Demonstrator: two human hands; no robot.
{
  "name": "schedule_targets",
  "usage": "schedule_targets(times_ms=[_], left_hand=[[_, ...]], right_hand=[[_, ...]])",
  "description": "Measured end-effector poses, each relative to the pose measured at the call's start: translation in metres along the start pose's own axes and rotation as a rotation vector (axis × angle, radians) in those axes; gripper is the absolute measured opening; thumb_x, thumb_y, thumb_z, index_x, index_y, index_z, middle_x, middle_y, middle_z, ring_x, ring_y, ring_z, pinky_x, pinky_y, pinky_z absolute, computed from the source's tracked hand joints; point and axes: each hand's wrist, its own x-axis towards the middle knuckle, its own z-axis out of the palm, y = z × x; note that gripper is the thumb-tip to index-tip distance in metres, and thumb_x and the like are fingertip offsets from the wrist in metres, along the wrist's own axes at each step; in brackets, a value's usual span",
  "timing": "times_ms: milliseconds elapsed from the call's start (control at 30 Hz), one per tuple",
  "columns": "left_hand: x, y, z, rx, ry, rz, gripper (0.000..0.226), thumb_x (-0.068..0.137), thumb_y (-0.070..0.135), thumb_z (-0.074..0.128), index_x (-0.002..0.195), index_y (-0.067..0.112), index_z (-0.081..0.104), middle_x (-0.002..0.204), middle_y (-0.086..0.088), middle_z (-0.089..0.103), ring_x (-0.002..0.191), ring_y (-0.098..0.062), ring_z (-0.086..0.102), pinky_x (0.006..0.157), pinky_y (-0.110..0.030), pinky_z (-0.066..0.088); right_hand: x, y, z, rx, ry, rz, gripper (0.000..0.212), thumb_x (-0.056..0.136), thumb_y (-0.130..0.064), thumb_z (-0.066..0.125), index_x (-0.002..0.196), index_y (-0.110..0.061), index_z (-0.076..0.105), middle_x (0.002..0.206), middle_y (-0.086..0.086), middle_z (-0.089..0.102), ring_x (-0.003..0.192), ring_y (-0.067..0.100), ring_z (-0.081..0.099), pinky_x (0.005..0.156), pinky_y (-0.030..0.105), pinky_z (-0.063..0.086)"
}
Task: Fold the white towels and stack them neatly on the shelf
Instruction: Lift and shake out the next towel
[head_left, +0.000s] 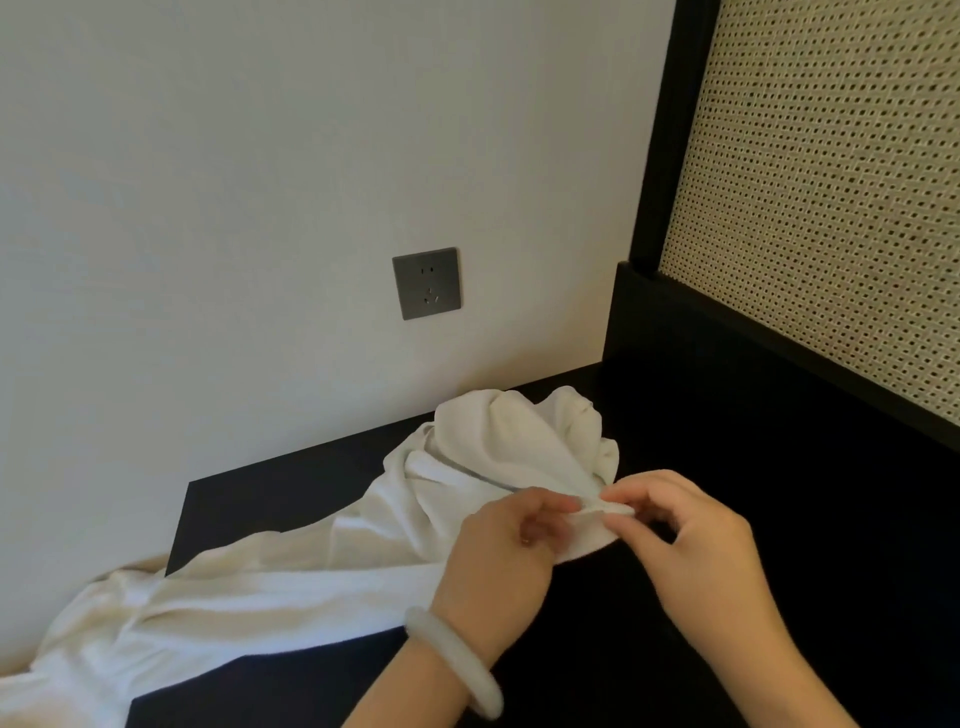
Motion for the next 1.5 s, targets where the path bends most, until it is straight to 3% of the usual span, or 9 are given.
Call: schedule_targets(times_ms=[167, 300, 467, 600, 833, 1100, 1300, 1400, 1500], left_hand=[[0.055, -0.033, -0.036, 0.815, 0.047, 0.176, 0.034, 0.096, 0.015, 0.045, 0.117, 0.031, 0.066, 0.116, 0.004, 0.043, 0.109, -0.017, 0.039, 0.098, -0.026, 0.034], [0.091, -0.046, -0.059, 1.062, -0.034, 0.173, 0.028, 0.099, 0.032, 0.047, 0.121, 0.033, 0.065, 0.136, 0.006, 0.041, 0.124, -0.021, 0.034, 0.104, -0.035, 0.027], [0.117, -0.042, -0.045, 0.965, -0.3, 0.234, 0.023, 0.095, 0.021, 0.052, 0.11, 0.031, 0.066, 0.124, 0.011, 0.057, 0.122, -0.015, 0.042, 0.106, -0.035, 0.027], [0.118, -0.039, -0.035, 0.62, -0.436, 0.255, 0.031, 0.091, 0.012, 0.062, 0.118, 0.028, 0.066, 0.115, 0.02, 0.06, 0.107, 0.003, 0.051, 0.09, 0.0, 0.033], [0.126, -0.034, -0.032, 0.495, -0.475, 0.167, 0.013, 0.085, 0.028, 0.073, 0.086, 0.039, 0.066, 0.087, 0.02, 0.066, 0.086, 0.003, 0.06, 0.077, -0.011, 0.045], [0.133, -0.05, -0.037, 0.865, -0.282, 0.297, 0.034, 0.098, 0.039, 0.052, 0.131, 0.039, 0.057, 0.112, 0.005, 0.048, 0.101, -0.021, 0.052, 0.096, -0.037, 0.043], [0.124, -0.052, -0.03, 0.905, -0.077, 0.371, 0.037, 0.1, 0.026, 0.051, 0.137, 0.026, 0.05, 0.134, -0.009, 0.03, 0.095, -0.024, 0.054, 0.099, -0.033, 0.045], [0.129, -0.051, -0.031, 0.905, -0.111, 0.272, 0.037, 0.1, 0.027, 0.048, 0.136, 0.016, 0.052, 0.151, -0.013, 0.026, 0.127, -0.03, 0.046, 0.107, -0.036, 0.039], [0.136, -0.053, -0.033, 1.034, -0.238, 0.274, 0.038, 0.103, 0.03, 0.041, 0.139, 0.023, 0.05, 0.152, -0.002, 0.032, 0.132, -0.024, 0.041, 0.111, -0.035, 0.03]], right_hand=[[0.001, 0.008, -0.019, 0.103, 0.12, 0.095, 0.03, 0.082, -0.007, 0.07, 0.085, -0.037, 0.068, 0.088, -0.019, 0.065, 0.089, -0.007, 0.058, 0.076, 0.017, 0.043], [0.004, 0.02, -0.05, 0.256, 0.273, 0.245, 0.028, 0.082, -0.003, 0.068, 0.084, -0.031, 0.071, 0.089, -0.009, 0.068, 0.091, 0.008, 0.062, 0.083, 0.031, 0.049], [0.003, 0.043, -0.067, 0.295, 0.348, 0.355, 0.024, 0.081, -0.008, 0.073, 0.085, -0.031, 0.075, 0.091, -0.009, 0.072, 0.095, 0.013, 0.066, 0.082, 0.034, 0.057], [0.003, 0.046, -0.071, 0.333, 0.362, 0.36, 0.021, 0.081, -0.011, 0.074, 0.086, -0.031, 0.076, 0.09, -0.011, 0.073, 0.092, 0.009, 0.067, 0.079, 0.029, 0.058], [0.0, 0.045, -0.072, 0.356, 0.366, 0.376, 0.02, 0.082, -0.008, 0.072, 0.084, -0.027, 0.075, 0.087, -0.013, 0.072, 0.086, 0.006, 0.066, 0.077, 0.023, 0.047], [-0.002, 0.043, -0.072, 0.379, 0.344, 0.392, 0.019, 0.084, -0.005, 0.069, 0.09, -0.023, 0.074, 0.095, -0.006, 0.07, 0.094, 0.01, 0.063, 0.078, 0.025, 0.046], [-0.004, 0.045, -0.069, 0.347, 0.358, 0.395, 0.019, 0.084, -0.008, 0.07, 0.089, -0.026, 0.074, 0.095, -0.006, 0.07, 0.095, 0.012, 0.064, 0.086, 0.033, 0.05], [-0.005, 0.044, -0.067, 0.343, 0.356, 0.387, 0.021, 0.085, -0.007, 0.07, 0.088, -0.027, 0.074, 0.095, -0.006, 0.071, 0.095, 0.013, 0.064, 0.088, 0.035, 0.051], [-0.006, 0.044, -0.067, 0.329, 0.356, 0.385, 0.02, 0.085, -0.007, 0.07, 0.09, -0.026, 0.073, 0.095, -0.007, 0.07, 0.095, 0.011, 0.063, 0.088, 0.035, 0.051]])
